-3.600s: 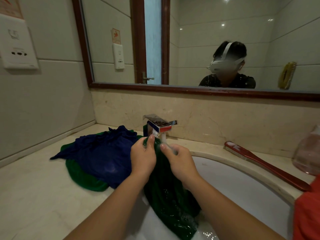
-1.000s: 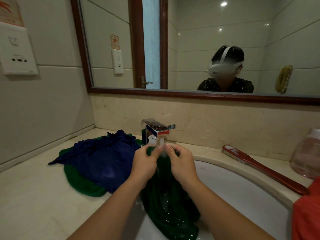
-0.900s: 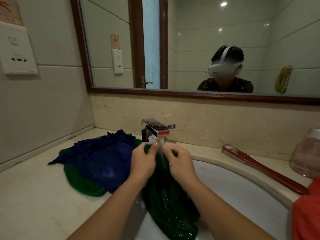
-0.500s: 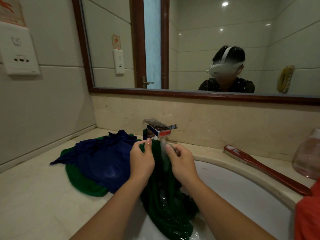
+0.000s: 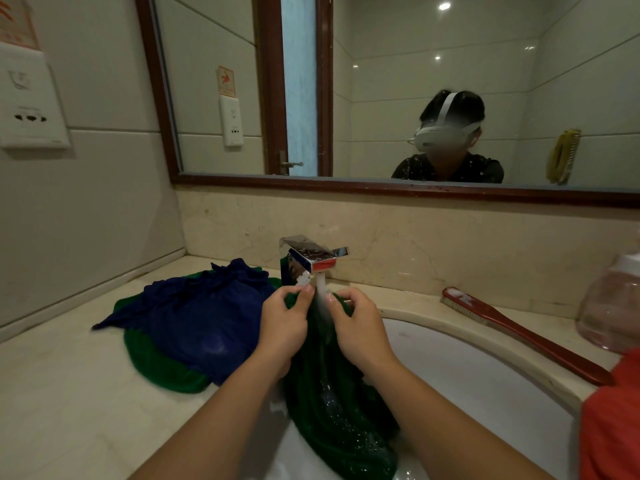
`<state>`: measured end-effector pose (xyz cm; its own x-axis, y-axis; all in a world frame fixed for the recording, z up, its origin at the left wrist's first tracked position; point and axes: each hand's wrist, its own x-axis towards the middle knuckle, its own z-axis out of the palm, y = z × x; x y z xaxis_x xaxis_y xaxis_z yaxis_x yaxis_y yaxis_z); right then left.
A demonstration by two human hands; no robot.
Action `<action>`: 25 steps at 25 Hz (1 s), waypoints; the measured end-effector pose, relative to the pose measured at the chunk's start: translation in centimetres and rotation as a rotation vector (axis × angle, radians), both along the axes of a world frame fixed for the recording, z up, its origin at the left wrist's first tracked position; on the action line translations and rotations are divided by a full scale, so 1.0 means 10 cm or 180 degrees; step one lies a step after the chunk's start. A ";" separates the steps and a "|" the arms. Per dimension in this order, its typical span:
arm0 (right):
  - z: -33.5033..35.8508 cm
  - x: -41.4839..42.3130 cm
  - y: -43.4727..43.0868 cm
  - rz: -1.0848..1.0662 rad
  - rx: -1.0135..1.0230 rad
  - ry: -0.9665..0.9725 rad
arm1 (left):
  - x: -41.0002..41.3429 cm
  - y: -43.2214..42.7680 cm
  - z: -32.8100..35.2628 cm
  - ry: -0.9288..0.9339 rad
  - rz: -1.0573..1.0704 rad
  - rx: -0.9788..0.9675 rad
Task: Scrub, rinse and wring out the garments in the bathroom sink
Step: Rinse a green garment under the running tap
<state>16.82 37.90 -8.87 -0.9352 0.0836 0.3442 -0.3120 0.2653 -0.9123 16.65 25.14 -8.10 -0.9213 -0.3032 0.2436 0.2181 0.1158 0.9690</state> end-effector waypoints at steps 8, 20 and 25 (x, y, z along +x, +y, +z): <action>-0.02 0.13 -0.10 0.0397 -0.0161 -0.0247 | 0.06 0.12 0.12 -0.0550 -0.0373 0.0773; 0.14 0.04 0.05 0.0580 -0.0993 -0.0448 | 0.09 0.02 0.02 0.0250 -0.1037 -0.0708; 0.16 0.02 0.01 0.0269 -0.0838 -0.0378 | 0.03 0.02 -0.01 0.0434 -0.0456 -0.0879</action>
<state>17.05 38.03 -7.32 -0.9750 0.0757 0.2088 -0.2100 -0.0076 -0.9777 16.92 25.33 -8.19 -0.9030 -0.0784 0.4225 0.3767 0.3287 0.8660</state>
